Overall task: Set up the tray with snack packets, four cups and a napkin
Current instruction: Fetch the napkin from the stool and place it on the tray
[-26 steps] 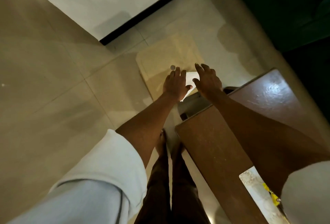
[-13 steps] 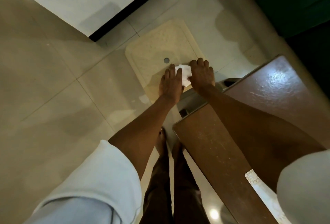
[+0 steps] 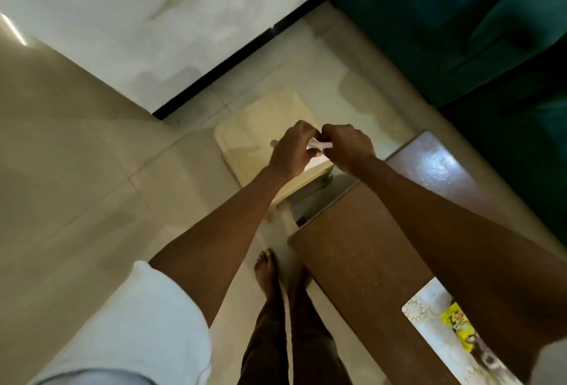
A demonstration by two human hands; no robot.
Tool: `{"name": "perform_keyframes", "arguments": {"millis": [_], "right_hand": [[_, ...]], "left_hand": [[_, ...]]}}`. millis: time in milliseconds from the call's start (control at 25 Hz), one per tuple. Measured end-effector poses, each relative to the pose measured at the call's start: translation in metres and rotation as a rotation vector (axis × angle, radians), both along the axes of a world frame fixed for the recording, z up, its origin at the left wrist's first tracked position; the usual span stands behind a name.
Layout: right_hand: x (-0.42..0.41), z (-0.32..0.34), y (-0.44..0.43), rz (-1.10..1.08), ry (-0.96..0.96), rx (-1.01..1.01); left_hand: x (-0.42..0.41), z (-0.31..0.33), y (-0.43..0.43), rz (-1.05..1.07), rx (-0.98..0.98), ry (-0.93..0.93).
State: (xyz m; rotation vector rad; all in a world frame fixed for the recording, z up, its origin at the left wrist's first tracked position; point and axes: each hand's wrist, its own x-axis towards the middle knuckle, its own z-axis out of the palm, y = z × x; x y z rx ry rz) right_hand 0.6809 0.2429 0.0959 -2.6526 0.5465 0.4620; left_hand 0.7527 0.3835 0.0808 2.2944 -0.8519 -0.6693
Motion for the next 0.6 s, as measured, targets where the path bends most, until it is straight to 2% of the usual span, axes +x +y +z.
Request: {"name": "perform_keyframes", "arguments": {"millis": [120, 320, 440, 600], "right_hand": [[-0.008, 0.088, -0.023, -0.129, -0.084, 0.035], [-0.034, 0.225, -0.036, -0.53, -0.426, 0.274], [-0.066, 0.304, -0.038, -0.663, -0.639, 0.406], [-0.125, 0.384, -0.05, -0.818, -0.85, 0.493]], "left_hand": [[0.012, 0.088, -0.018, 0.024, -0.124, 0.117], [0.019, 0.226, -0.034, 0.111, -0.29, 0.311], [0.007, 0.311, -0.045, 0.068, -0.379, 0.501], [-0.037, 0.395, -0.081, -0.018, -0.457, 0.57]]}}
